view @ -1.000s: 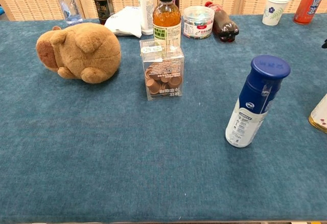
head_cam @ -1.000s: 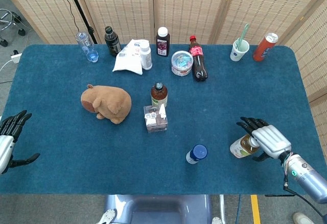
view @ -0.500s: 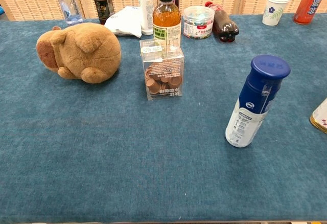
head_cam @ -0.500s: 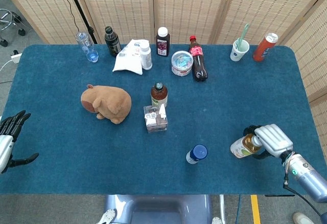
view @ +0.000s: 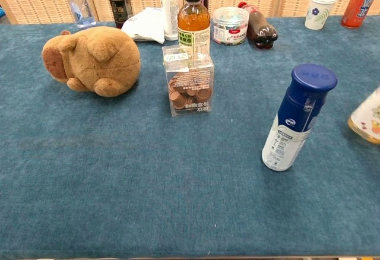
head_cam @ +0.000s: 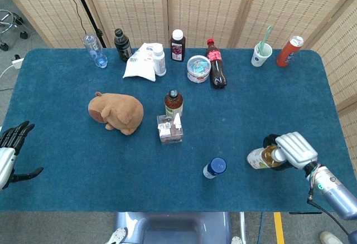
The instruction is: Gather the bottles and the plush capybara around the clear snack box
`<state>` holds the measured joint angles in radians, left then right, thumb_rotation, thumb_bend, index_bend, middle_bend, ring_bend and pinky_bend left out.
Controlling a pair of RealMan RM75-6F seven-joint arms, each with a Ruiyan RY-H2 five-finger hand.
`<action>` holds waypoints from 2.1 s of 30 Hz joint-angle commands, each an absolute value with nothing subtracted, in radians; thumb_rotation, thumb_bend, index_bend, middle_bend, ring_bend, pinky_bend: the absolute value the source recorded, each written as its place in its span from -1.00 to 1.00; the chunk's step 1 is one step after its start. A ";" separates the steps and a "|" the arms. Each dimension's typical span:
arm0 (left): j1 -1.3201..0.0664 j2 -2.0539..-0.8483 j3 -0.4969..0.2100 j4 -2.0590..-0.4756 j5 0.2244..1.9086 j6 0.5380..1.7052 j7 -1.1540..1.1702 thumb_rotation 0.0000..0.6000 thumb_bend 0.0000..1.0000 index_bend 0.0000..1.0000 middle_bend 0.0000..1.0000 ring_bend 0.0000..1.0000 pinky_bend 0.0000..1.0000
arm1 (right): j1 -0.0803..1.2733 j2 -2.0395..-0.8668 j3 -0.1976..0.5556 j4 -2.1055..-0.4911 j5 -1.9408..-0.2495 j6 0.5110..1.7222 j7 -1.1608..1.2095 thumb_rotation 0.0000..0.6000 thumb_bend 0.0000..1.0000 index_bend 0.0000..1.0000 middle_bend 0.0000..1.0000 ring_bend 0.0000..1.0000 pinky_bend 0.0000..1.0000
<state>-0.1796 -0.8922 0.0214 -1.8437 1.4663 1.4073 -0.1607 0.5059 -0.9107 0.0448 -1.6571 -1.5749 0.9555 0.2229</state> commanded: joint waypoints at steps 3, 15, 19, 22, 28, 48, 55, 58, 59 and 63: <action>-0.174 -0.893 0.017 -1.846 1.470 1.409 -0.153 1.00 -0.71 -1.00 -1.00 -1.00 -1.00 | 0.576 -0.902 0.104 -1.692 -1.513 0.893 0.175 1.00 0.19 0.07 0.10 0.23 0.52; -0.170 -0.897 0.006 -1.850 1.469 1.392 -0.134 1.00 -0.71 -1.00 -1.00 -1.00 -1.00 | 0.820 -1.012 0.221 -1.660 -1.164 0.615 0.039 1.00 0.34 0.05 0.10 0.23 0.51; -0.170 -0.897 0.002 -1.850 1.468 1.387 -0.132 1.00 -0.71 -1.00 -1.00 -1.00 -1.00 | 0.895 -1.076 0.228 -1.636 -1.044 0.596 -0.050 1.00 0.34 0.05 0.09 0.23 0.51; -0.170 -0.897 0.000 -1.850 1.466 1.382 -0.132 1.00 -0.71 -1.00 -1.00 -1.00 -1.00 | 0.948 -1.115 0.223 -1.618 -0.956 0.597 -0.120 1.00 0.36 0.05 0.09 0.23 0.51; -0.169 -0.895 -0.003 -1.847 1.468 1.375 -0.138 1.00 -0.71 -1.00 -1.00 -1.00 -1.00 | 1.065 -1.178 0.199 -1.603 -0.749 0.633 -0.266 1.00 0.37 0.05 0.09 0.23 0.51; -0.175 -0.894 -0.012 -1.843 1.473 1.350 -0.145 1.00 -0.71 -1.00 -1.00 -1.00 -1.00 | 1.181 -1.259 0.127 -1.613 -0.536 0.832 -0.493 1.00 0.38 0.04 0.09 0.23 0.51; -0.188 -0.897 -0.017 -1.853 1.466 1.327 -0.122 1.00 -0.71 -1.00 -1.00 -1.00 -1.00 | 1.203 -1.237 0.132 -1.640 -0.448 0.807 -0.519 1.00 0.38 0.04 0.09 0.23 0.51; -0.188 -0.898 -0.017 -1.856 1.466 1.326 -0.115 1.00 -0.71 -1.00 -1.00 -1.00 -1.00 | 1.211 -1.240 0.134 -1.634 -0.423 0.805 -0.520 1.00 0.38 0.03 0.08 0.23 0.51; -0.188 -0.898 -0.017 -1.857 1.467 1.325 -0.115 1.00 -0.71 -1.00 -1.00 -1.00 -1.00 | 1.212 -1.245 0.133 -1.631 -0.421 0.808 -0.523 1.00 0.38 0.03 0.08 0.23 0.51; -0.189 -0.896 -0.018 -1.858 1.463 1.322 -0.116 1.00 -0.71 -1.00 -1.00 -1.00 -1.00 | 1.219 -1.266 0.132 -1.621 -0.410 0.819 -0.530 1.00 0.38 0.03 0.08 0.23 0.51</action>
<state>-0.1887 -0.8957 -0.0181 -1.8578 1.4630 1.3216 -0.1160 1.2163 -1.2609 0.1319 -1.6246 -0.4134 0.8153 -0.5275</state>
